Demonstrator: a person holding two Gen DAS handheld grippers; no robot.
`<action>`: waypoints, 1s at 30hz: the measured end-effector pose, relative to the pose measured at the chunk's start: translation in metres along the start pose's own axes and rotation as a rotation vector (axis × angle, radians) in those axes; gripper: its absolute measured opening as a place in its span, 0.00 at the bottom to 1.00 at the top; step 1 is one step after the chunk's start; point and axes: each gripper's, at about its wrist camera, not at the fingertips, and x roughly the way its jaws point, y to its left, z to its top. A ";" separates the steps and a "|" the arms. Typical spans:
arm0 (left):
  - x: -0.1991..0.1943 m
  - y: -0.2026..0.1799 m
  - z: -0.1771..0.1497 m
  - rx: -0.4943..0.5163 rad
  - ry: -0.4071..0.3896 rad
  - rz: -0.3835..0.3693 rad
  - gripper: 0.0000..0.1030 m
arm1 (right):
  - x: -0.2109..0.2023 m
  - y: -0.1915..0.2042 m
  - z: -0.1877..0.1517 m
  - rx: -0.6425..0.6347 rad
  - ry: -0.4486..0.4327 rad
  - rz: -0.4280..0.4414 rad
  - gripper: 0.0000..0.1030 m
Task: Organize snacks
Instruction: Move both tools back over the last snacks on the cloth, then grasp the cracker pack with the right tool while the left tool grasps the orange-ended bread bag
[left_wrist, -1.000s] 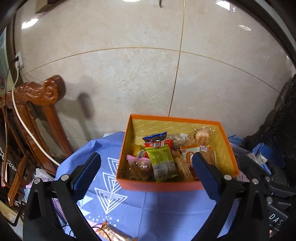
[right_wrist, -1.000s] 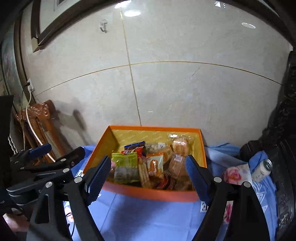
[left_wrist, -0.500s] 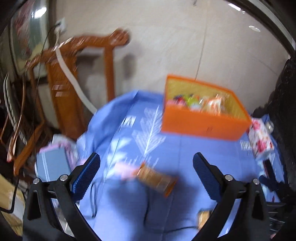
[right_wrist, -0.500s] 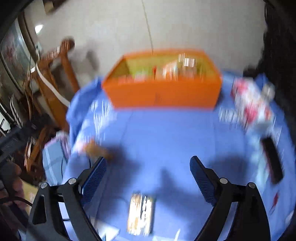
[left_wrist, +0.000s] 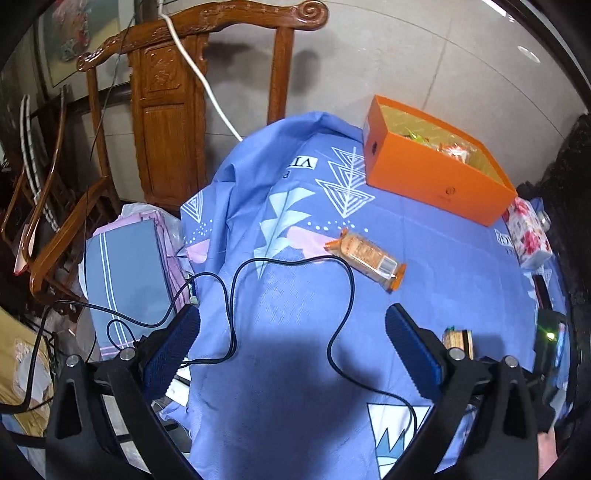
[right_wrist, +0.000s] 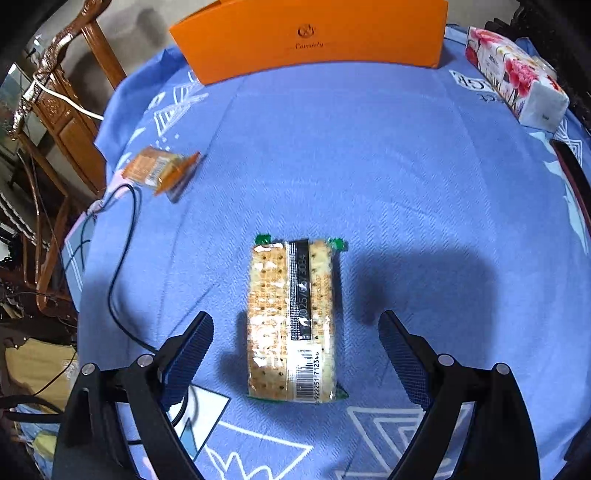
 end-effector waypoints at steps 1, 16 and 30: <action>0.001 -0.003 0.001 0.008 0.002 -0.002 0.96 | 0.003 0.002 -0.001 -0.004 -0.002 -0.004 0.84; 0.043 -0.042 0.011 0.063 0.096 -0.065 0.96 | 0.003 0.009 -0.010 -0.190 -0.075 -0.119 0.49; 0.153 -0.104 0.058 -0.274 0.232 -0.025 0.96 | -0.001 0.003 -0.016 -0.228 -0.077 -0.090 0.46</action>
